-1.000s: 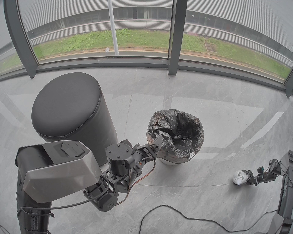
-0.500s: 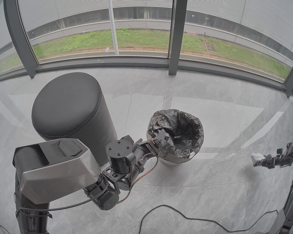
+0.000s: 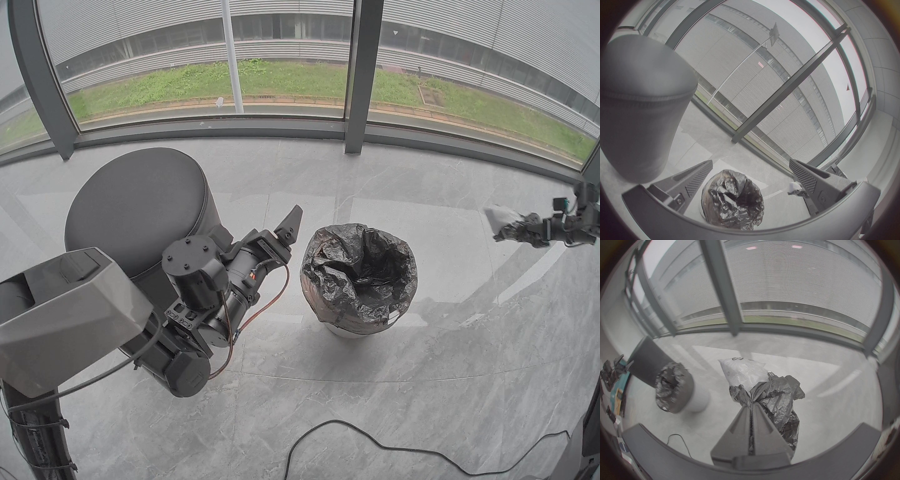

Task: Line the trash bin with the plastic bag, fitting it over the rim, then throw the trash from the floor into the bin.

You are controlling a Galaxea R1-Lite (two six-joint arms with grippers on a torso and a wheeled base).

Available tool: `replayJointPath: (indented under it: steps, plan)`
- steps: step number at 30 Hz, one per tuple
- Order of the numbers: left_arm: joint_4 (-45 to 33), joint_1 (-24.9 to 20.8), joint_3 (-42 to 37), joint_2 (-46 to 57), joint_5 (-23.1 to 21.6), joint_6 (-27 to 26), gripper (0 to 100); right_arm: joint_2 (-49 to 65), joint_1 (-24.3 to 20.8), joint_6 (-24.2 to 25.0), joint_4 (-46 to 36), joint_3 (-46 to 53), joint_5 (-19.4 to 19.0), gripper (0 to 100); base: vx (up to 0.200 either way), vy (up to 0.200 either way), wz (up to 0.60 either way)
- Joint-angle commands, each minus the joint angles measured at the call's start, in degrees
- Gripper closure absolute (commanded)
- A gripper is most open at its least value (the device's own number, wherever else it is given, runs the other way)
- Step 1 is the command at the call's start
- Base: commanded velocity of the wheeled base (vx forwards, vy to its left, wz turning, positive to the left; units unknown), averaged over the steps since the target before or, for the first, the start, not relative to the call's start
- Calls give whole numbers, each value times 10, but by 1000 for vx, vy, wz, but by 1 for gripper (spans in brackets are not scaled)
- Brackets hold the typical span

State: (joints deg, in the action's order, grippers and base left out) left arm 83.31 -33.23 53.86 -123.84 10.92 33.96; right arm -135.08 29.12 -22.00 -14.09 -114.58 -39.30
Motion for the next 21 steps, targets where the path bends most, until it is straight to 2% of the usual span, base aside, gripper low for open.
replayJointPath:
  steps: [1,2,3,6,11,13,14,18,21]
  plan:
    - [-2,39,2,79,-65,-57,0,78,-267,26,-33,0,85,100,0,0,0]
    - [-2,39,2,79,-65,-57,0,78,-267,26,-33,0,85,100,0,0,0]
    - [-2,37,-4,89,-67,-60,0,70,-316,25,-40,0,111,100,0,0,0]
    - [-1,34,-20,102,-66,-60,0,48,-369,17,-43,0,122,100,0,0,0]
    - [0,40,-51,128,-65,-60,0,25,-433,-7,-42,0,143,100,0,0,0]
    - [0,40,-54,130,-65,-60,0,23,-441,-7,-42,0,147,100,0,0,0]
    - [3,42,-67,136,-65,-60,0,15,-466,-7,-42,0,160,100,0,0,0]
    - [5,43,-81,142,-64,-60,0,-1,-478,-14,-41,0,163,100,0,0,0]
    - [5,43,-87,148,-64,-60,0,-4,-470,-32,-42,0,162,100,0,0,0]
